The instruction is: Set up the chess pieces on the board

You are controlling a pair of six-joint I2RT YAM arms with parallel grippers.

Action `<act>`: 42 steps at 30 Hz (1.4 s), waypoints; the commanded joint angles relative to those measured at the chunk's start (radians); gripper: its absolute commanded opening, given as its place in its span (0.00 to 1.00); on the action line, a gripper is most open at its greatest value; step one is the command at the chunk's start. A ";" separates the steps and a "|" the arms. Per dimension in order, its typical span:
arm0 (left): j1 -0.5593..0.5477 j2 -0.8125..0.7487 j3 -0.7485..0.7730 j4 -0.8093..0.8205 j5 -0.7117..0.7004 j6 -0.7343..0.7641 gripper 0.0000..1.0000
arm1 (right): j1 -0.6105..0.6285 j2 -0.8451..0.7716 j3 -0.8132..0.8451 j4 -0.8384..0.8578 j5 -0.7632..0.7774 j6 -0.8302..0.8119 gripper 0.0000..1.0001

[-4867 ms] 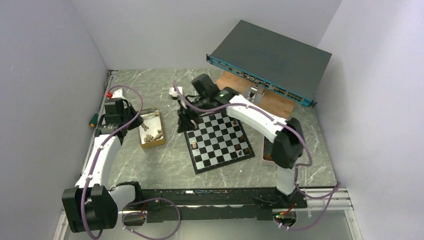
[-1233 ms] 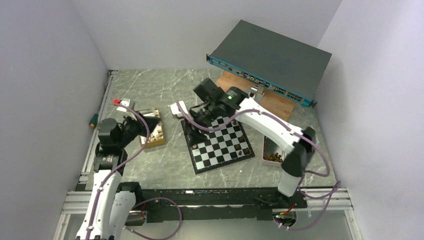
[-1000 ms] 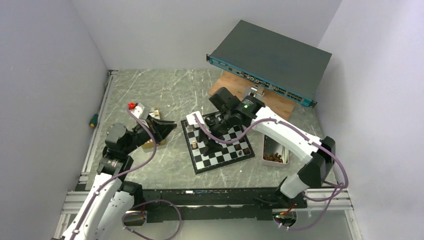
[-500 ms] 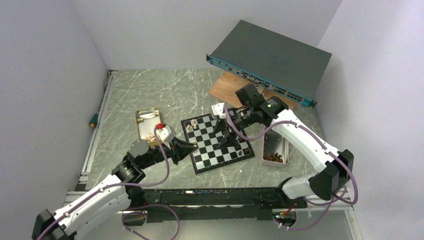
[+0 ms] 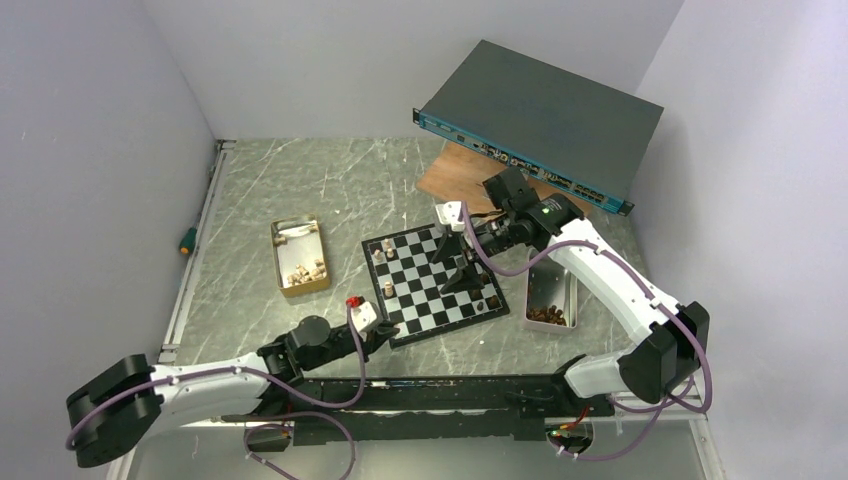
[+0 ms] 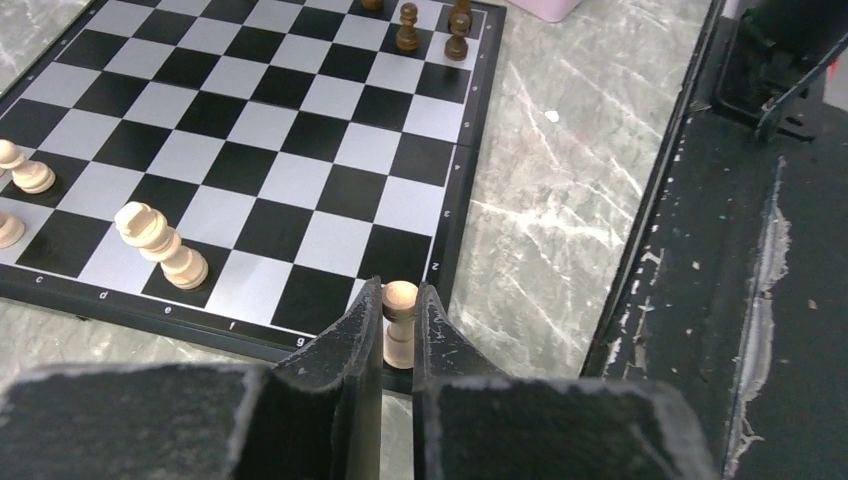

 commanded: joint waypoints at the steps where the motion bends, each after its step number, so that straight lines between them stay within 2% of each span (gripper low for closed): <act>1: -0.011 0.094 -0.015 0.265 -0.055 0.051 0.00 | -0.009 -0.025 -0.005 0.023 -0.056 -0.045 0.67; 13: -0.013 0.309 -0.025 0.508 -0.047 0.028 0.00 | -0.010 0.008 -0.003 0.005 -0.053 -0.064 0.67; 42: -0.013 0.605 -0.059 0.709 -0.058 -0.001 0.06 | -0.010 0.027 0.005 -0.020 -0.043 -0.088 0.68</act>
